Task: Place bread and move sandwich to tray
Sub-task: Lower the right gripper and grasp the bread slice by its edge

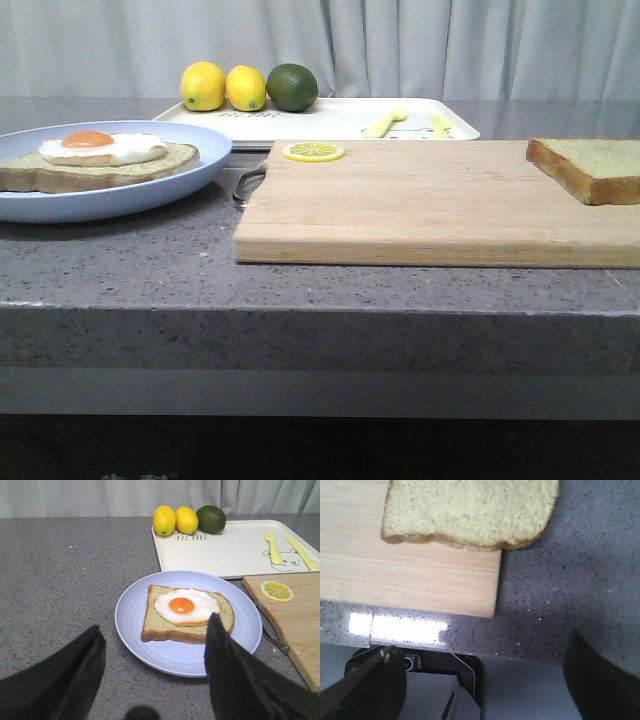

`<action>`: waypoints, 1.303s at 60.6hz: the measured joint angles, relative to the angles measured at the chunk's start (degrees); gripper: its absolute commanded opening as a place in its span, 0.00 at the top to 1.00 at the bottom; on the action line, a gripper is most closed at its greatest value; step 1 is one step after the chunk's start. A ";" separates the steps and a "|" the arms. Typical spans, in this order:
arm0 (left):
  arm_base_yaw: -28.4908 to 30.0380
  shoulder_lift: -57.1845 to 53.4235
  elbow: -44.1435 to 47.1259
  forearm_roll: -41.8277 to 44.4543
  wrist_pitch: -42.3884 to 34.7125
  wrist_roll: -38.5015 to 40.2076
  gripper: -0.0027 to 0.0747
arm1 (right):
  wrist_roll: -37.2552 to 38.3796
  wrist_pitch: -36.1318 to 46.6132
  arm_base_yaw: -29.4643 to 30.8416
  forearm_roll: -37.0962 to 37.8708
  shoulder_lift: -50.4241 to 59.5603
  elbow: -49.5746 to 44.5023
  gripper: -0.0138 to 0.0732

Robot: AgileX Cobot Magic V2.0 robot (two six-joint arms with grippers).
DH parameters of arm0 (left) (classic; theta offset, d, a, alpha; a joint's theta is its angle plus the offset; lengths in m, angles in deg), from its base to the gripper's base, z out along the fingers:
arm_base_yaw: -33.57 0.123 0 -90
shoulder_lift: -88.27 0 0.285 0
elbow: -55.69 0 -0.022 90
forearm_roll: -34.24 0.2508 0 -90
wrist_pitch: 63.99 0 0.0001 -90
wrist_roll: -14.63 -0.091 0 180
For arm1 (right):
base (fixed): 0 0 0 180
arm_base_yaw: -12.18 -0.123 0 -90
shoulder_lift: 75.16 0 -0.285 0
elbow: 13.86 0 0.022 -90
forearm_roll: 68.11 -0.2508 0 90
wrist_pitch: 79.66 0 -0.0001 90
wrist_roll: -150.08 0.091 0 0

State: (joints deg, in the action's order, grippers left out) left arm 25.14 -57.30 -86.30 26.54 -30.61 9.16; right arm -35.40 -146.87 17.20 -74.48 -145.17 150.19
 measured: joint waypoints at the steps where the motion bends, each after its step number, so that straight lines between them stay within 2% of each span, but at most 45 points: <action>1: -0.32 0.00 0.00 0.14 0.00 0.00 0.42 | -0.22 -0.01 0.61 -0.15 -0.45 0.17 0.10; 9: -2.47 0.00 0.00 0.35 0.00 0.00 0.42 | -4.40 -0.48 9.30 -5.49 -4.10 0.53 0.10; 17: -3.53 0.00 0.00 0.48 0.00 0.00 0.42 | -12.92 -1.15 21.19 -17.40 -8.32 0.53 0.10; 29: -3.70 0.00 0.00 0.48 0.00 0.00 0.42 | -24.14 -2.50 32.51 -34.05 -16.41 0.64 0.10; 38: -3.70 0.00 0.00 0.48 0.00 0.00 0.42 | -30.15 -2.26 34.43 -41.17 -23.08 0.64 0.10; 56: -3.70 0.00 0.00 0.48 0.00 0.00 0.42 | -38.46 -1.65 34.55 -49.75 -31.69 0.64 0.10; 79: -3.70 0.00 0.00 0.51 0.00 0.00 0.42 | -40.44 -1.01 31.71 -52.34 -35.73 0.73 0.10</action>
State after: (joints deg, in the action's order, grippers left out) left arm 21.43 -57.30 -86.30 27.05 -30.61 9.16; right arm -75.84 -147.88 48.90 -126.82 -180.89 150.92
